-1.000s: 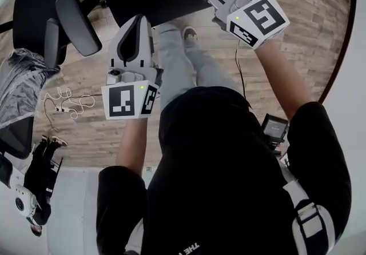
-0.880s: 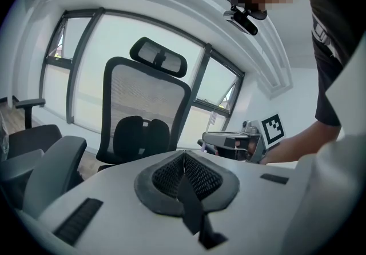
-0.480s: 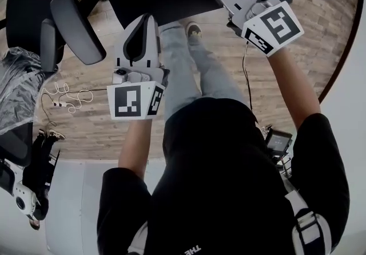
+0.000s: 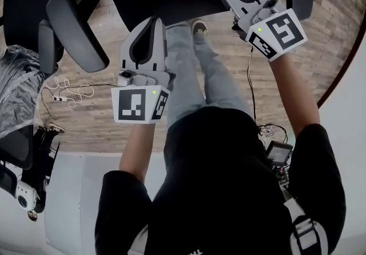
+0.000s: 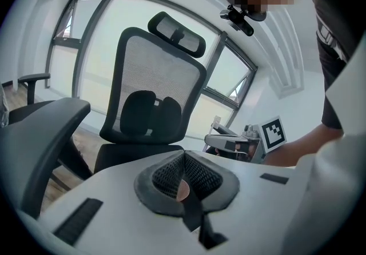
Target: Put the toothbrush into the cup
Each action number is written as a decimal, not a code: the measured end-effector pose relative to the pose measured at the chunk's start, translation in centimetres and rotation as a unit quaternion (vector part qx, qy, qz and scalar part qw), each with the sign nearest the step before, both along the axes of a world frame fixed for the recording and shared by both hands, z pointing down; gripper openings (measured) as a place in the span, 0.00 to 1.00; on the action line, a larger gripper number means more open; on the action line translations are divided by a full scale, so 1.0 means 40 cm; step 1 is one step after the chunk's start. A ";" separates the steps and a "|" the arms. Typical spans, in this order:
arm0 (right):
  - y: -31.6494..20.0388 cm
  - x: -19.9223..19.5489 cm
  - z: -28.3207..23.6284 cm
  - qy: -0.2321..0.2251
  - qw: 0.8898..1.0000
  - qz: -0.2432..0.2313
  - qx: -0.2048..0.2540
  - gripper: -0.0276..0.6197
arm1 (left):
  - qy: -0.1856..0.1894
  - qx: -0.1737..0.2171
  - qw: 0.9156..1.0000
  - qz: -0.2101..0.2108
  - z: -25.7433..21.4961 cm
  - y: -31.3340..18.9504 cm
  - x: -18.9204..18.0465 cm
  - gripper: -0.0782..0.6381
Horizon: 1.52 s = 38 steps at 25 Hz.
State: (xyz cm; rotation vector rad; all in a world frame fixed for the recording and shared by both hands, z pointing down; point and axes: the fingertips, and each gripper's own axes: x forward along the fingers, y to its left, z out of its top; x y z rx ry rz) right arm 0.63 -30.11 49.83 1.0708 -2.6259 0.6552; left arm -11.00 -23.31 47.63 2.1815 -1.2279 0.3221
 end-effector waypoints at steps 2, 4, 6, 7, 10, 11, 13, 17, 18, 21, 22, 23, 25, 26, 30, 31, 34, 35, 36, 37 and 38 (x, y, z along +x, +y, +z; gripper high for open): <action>-0.001 -0.009 0.024 0.001 1.000 0.002 -0.003 0.11 | 0.002 -0.003 1.000 0.000 0.012 0.000 -0.001 0.14; -0.003 -0.021 0.052 0.000 1.000 0.003 -0.006 0.11 | 0.003 -0.006 1.000 0.000 0.026 0.002 -0.002 0.14; 0.001 -0.030 0.086 0.003 1.000 0.003 -0.012 0.11 | 0.006 -0.011 1.000 0.004 0.043 0.009 0.001 0.14; 0.004 -0.033 0.105 0.005 1.000 0.002 -0.016 0.11 | 0.007 -0.013 1.000 0.006 0.052 0.013 0.002 0.14; 0.012 -0.038 0.159 0.009 1.000 0.002 -0.026 0.11 | 0.004 -0.018 1.000 0.010 0.083 0.024 0.001 0.14; 0.017 -0.036 0.174 0.010 1.000 0.004 -0.030 0.11 | 0.002 -0.021 1.000 0.009 0.092 0.028 -0.001 0.14; 0.025 -0.032 0.206 0.012 0.999 0.007 -0.037 0.11 | 0.001 -0.025 1.000 0.006 0.111 0.033 -0.005 0.14; 0.033 -0.038 0.263 0.025 0.999 0.006 -0.040 0.11 | 0.001 -0.029 1.000 -0.003 0.140 0.042 -0.018 0.14; 0.037 -0.040 0.275 0.029 0.999 0.004 -0.041 0.11 | 0.001 -0.029 1.000 -0.004 0.144 0.044 -0.019 0.14; 0.049 -0.047 0.305 0.041 0.998 -0.001 -0.042 0.11 | 0.003 -0.031 1.000 -0.005 0.156 0.050 -0.021 0.14; 0.052 -0.050 0.315 0.045 0.998 -0.002 -0.042 0.11 | 0.004 -0.031 0.999 -0.006 0.160 0.052 -0.024 0.14; 0.054 -0.052 0.324 0.050 0.998 -0.002 -0.042 0.11 | 0.004 -0.032 0.999 -0.007 0.164 0.053 -0.027 0.14; 0.056 -0.056 0.346 0.059 0.997 -0.001 -0.043 0.11 | 0.005 -0.034 0.999 -0.009 0.171 0.057 -0.033 0.14; 0.056 -0.059 0.357 0.063 0.997 0.000 -0.045 0.11 | 0.005 -0.035 0.999 -0.009 0.174 0.060 -0.036 0.14; 0.060 -0.073 0.389 0.080 0.995 -0.004 -0.051 0.11 | 0.003 -0.038 0.999 -0.010 0.186 0.065 -0.046 0.14; 0.061 -0.076 0.394 0.082 0.995 -0.004 -0.051 0.11 | 0.001 -0.038 0.999 -0.010 0.187 0.066 -0.048 0.14; 0.061 -0.083 0.410 0.092 0.994 -0.001 -0.050 0.11 | -0.002 -0.039 0.999 -0.010 0.194 0.067 -0.056 0.14; 0.060 -0.086 0.416 0.096 0.994 -0.001 -0.050 0.11 | -0.003 -0.039 0.999 -0.010 0.196 0.067 -0.060 0.14; 0.060 -0.088 0.422 0.098 0.994 0.000 -0.050 0.11 | -0.003 -0.039 0.999 -0.010 0.198 0.068 -0.062 0.14; 0.060 -0.090 0.428 0.100 0.994 0.001 -0.052 0.11 | -0.004 -0.039 0.999 -0.010 0.198 0.070 -0.063 0.14; 0.061 -0.089 0.432 0.101 0.993 0.003 -0.054 0.11 | -0.004 -0.040 0.999 -0.010 0.198 0.071 -0.062 0.14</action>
